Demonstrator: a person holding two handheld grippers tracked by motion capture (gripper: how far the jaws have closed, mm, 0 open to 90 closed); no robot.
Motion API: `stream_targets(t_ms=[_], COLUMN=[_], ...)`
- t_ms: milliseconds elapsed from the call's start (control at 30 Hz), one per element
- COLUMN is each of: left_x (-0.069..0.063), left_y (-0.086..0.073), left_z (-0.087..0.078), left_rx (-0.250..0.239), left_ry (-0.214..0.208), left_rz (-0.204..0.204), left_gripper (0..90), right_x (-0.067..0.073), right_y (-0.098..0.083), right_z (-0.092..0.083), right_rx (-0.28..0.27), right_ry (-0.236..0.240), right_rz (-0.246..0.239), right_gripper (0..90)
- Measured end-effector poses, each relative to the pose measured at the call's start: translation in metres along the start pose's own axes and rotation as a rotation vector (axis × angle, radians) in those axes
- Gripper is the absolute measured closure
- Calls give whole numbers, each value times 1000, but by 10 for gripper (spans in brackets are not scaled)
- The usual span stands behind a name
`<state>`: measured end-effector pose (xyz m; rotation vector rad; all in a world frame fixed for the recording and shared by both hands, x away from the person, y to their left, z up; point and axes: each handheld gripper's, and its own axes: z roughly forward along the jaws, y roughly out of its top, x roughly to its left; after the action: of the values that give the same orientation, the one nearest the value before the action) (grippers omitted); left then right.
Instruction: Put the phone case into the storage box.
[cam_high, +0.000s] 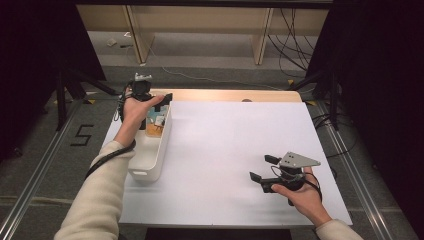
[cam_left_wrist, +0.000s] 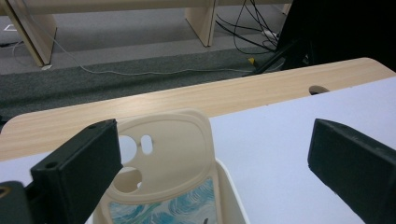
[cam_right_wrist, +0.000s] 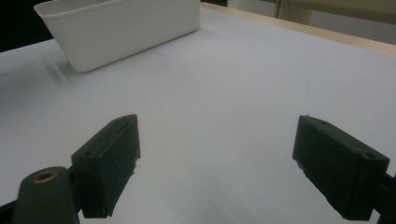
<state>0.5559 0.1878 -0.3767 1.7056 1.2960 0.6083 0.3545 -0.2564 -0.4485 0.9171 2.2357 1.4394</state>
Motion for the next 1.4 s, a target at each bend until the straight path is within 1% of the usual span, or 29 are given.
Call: stream_targets(t_ms=[233, 500, 800, 967, 1100, 1133, 1233, 1267, 1400], left_x=[-5, -11, -15, -17, -19, -19, -21, -21, -24], left_y=[-3, -8, -15, -16, -17, -17, -17, -17, -18], left_z=[-7, -14, -21, -25, -28, -29, -31, -33, -36], left_rx=[-4, -4, -7, -10, -14, -12, -19, -26, -29], left_ry=[-20, -34, -57, -62, -66, -68, -83, -74, -90], left_rz=[12, 38, 44, 61, 62, 68, 65, 79, 90], left_gripper=[21, 21, 21, 22, 22, 23, 23, 24, 24], right_x=[0, 0, 0, 0, 0, 0, 0, 0, 0], right_y=[0, 0, 0, 0, 0, 0, 0, 0, 0], right_z=[0, 0, 0, 0, 0, 0, 0, 0, 0], right_rx=[-1, 0, 0, 0, 0, 0, 0, 0, -1], right_ry=[-1, -2, -3, -4, -4, -4, -3, -3, -2], right_rz=[-2, -2, 0, -1, -1, -1, -1, -1, -1], right_gripper=[159, 159, 159, 159, 159, 159, 159, 159, 159])
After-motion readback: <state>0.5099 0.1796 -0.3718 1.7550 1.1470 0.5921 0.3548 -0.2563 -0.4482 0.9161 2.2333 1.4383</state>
